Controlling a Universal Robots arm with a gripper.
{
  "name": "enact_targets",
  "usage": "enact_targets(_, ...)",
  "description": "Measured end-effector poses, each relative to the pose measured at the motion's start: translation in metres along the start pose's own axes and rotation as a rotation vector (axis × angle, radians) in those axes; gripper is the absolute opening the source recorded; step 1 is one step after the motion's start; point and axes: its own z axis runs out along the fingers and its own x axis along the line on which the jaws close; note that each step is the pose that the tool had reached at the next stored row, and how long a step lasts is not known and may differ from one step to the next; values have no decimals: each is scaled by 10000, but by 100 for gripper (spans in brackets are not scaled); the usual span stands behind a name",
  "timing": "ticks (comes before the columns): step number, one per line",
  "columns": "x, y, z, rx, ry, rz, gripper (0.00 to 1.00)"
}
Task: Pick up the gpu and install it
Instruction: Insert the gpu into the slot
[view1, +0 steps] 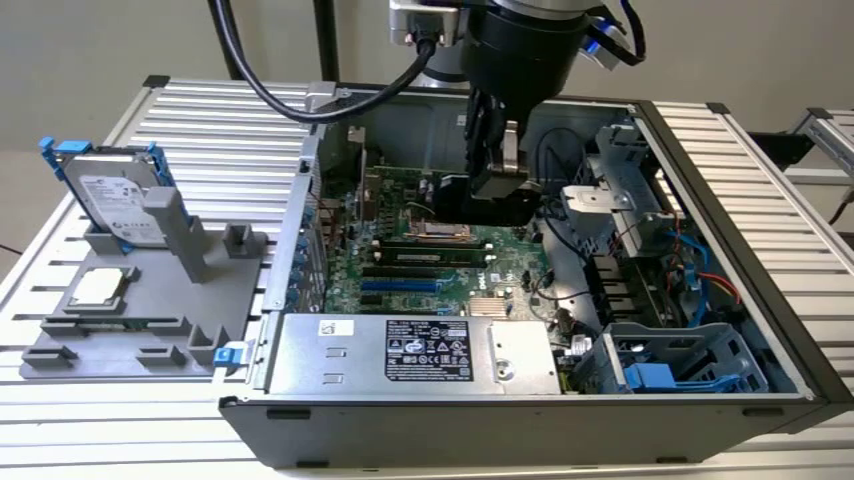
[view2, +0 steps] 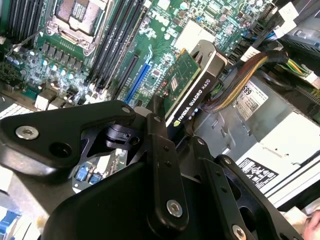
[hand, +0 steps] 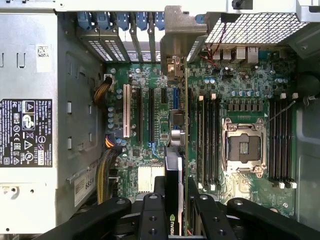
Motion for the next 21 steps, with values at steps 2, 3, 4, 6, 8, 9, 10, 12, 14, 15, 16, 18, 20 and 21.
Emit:
enact_targets(2,0,0,10,0,4,0,0)
enact_targets(3,0,-1,15,0,5,0,0)
enact_targets(4,0,-1,20,0,6,0,0)
enact_targets(6,0,-2,31,0,9,0,0)
enact_targets(8,0,-2,41,0,13,0,0)
enact_targets(9,0,-2,46,0,14,1,0)
enact_targets(10,0,-3,52,0,15,0,0)
enact_targets(12,0,-3,62,1,18,0,0)
enact_targets(14,0,-4,71,0,23,0,0)
enact_targets(15,0,-4,77,1,24,0,0)
enact_targets(16,0,-4,82,1,25,0,0)
enact_targets(18,0,-5,92,1,27,1,0)
enact_targets(20,0,-5,101,1,30,1,0)
enact_targets(21,0,-5,106,1,32,1,0)
